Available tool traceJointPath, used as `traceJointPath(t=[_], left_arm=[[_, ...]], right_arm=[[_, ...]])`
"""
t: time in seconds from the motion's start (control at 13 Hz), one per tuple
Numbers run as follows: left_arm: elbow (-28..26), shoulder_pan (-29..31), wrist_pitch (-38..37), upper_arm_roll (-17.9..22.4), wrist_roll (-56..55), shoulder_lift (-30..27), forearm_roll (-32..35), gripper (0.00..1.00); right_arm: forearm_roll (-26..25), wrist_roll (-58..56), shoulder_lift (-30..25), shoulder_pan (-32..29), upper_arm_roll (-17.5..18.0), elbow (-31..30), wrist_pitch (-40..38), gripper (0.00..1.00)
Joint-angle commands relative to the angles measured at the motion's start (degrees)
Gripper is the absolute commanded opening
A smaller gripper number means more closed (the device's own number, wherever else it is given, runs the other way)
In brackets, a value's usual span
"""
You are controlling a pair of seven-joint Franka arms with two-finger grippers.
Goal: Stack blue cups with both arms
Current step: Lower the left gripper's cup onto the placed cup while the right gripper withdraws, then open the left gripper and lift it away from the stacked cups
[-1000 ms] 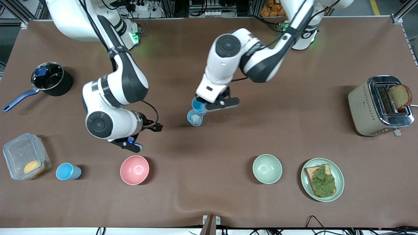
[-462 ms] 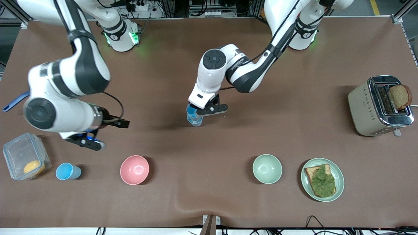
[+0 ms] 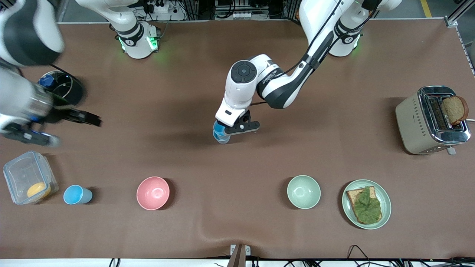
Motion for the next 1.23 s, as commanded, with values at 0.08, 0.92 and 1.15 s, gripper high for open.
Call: traceJointPath(t=[0.08,0.92,1.15], left_arm=[[1.13,-0.63,-0.02,0.09,-1.8,0.46,1.23,0.15],[-0.36,29.05,-24.26,-0.52,16.01,-24.75,1.23,1.0],[-1.41,35.22,-26.56,0.0,29.25,-28.09,-0.43,1.0]], right_arm=[[-3.14,-7.24,-5.31,-3.04,1.04,-3.97,1.13,1.0],[-6.75,-11.49,-5.31,-4.44,0.68,-2.3,1.21,1.0],[-6.75,-9.9,-5.14,-5.32,1.92,-2.03,1.04,1.0]])
